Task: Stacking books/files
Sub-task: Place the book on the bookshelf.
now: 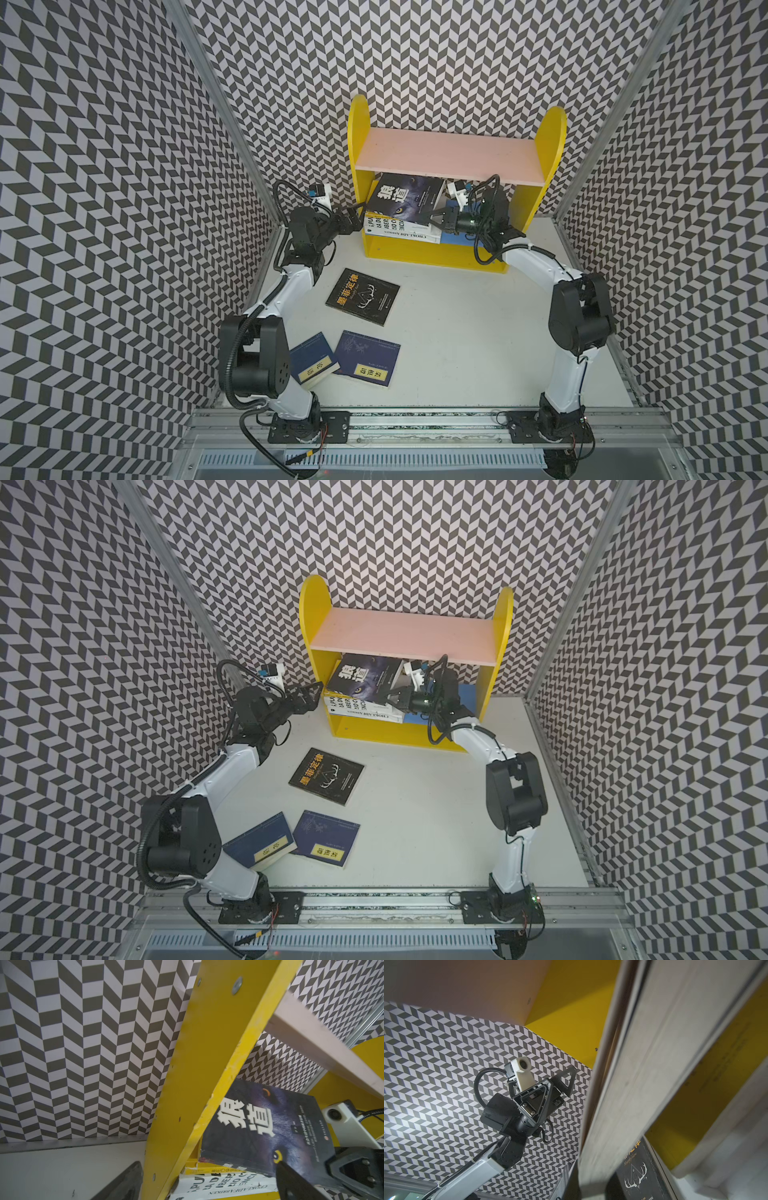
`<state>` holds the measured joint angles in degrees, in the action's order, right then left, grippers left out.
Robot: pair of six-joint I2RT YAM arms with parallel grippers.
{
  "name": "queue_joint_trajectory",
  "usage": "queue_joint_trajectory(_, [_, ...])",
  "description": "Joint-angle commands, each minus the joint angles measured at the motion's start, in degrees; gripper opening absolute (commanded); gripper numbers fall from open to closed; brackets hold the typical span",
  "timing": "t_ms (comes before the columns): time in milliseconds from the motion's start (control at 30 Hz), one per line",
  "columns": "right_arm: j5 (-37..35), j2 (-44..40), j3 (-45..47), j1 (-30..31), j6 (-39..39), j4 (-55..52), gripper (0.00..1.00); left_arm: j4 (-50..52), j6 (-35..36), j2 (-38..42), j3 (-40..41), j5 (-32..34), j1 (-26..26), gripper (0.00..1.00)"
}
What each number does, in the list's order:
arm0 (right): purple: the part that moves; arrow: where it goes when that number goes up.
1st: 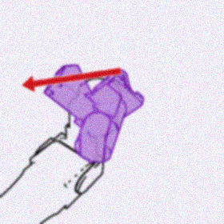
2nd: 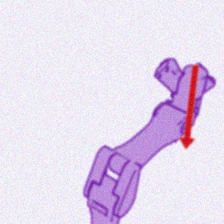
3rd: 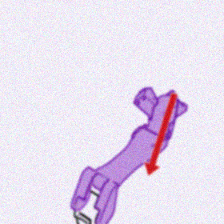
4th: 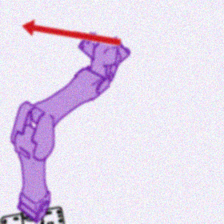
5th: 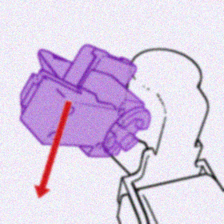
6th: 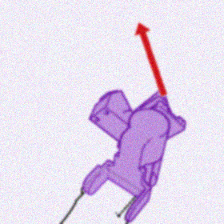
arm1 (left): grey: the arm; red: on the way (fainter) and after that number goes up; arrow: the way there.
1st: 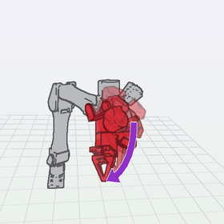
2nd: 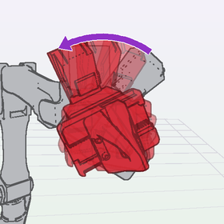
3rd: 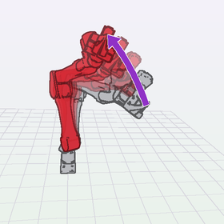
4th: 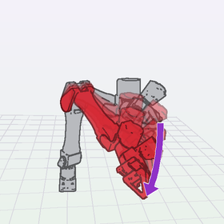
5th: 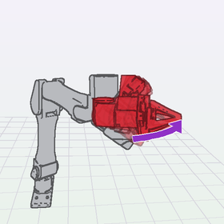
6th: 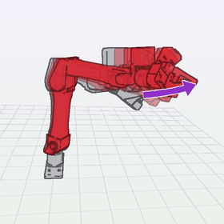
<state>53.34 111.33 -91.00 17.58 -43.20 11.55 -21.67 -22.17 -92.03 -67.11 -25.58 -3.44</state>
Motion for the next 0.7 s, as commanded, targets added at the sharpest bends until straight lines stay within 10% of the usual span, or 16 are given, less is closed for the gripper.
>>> queue_joint_trajectory(0, [0.71,0.87,-4.05,-0.18,3.14,3.12,0.03,-1.66,0.27,-1.48,-2.83,-1.72,0.28,1.0])
queue_joint_trajectory(667, [4.22,5.3,-10.22,-0.18,4.39,-0.73,0.03,-3.25,-3.42,-7.85,-7.33,1.01,-0.82,1.0])
